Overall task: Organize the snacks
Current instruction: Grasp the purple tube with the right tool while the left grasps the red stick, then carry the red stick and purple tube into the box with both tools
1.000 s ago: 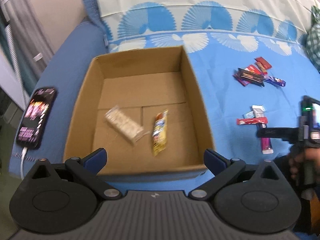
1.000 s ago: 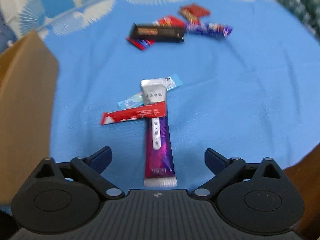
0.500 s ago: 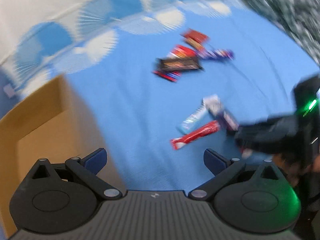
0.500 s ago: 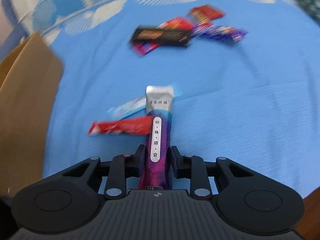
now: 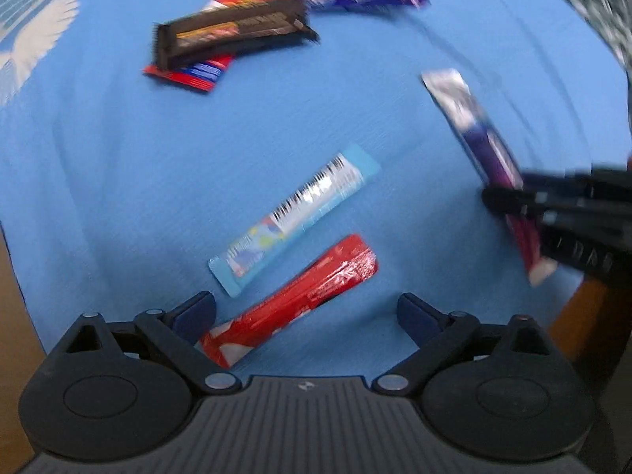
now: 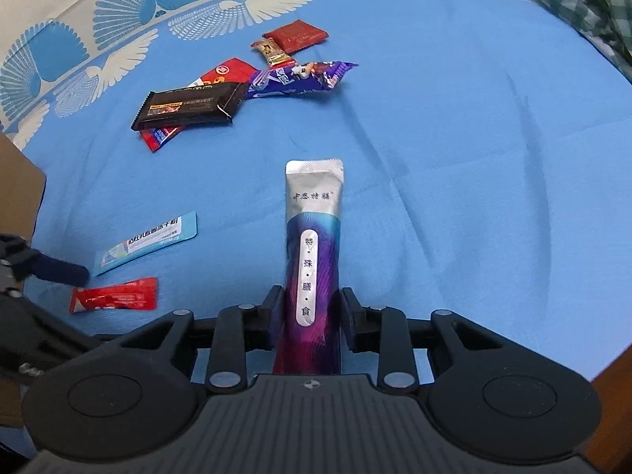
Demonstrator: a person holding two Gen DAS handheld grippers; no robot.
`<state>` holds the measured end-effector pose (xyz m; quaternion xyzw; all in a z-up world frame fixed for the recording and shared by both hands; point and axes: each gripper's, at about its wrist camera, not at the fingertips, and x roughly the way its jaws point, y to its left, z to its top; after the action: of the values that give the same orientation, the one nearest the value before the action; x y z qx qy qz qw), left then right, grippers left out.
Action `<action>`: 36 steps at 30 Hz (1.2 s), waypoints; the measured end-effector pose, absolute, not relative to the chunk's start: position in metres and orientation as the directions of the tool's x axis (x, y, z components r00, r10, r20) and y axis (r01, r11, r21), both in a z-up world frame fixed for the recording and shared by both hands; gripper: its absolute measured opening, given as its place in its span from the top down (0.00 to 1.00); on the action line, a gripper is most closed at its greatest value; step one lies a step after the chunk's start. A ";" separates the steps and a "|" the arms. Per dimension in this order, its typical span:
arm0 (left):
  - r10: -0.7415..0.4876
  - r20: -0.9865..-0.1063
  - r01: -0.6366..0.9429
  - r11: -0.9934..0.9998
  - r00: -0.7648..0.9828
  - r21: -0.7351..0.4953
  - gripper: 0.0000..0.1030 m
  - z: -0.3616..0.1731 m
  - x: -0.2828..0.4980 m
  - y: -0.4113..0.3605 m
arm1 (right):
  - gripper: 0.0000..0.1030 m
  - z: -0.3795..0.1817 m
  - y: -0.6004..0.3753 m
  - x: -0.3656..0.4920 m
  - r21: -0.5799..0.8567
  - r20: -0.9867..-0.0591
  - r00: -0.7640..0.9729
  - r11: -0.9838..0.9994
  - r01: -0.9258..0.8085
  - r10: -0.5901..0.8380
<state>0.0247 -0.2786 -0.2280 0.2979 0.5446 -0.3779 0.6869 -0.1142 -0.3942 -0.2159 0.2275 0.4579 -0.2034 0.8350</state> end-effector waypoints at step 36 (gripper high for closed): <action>-0.360 -0.797 0.489 0.867 0.484 -0.095 0.90 -0.006 -0.100 0.036 | 0.75 -0.032 -0.155 -0.206 0.352 -0.619 0.778 0.923 0.156 0.105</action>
<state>-0.1004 0.0361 -0.0062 0.0726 0.4436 -0.2473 0.8583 -0.2055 -0.1551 -0.0319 0.1959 0.3328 -0.0138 0.9223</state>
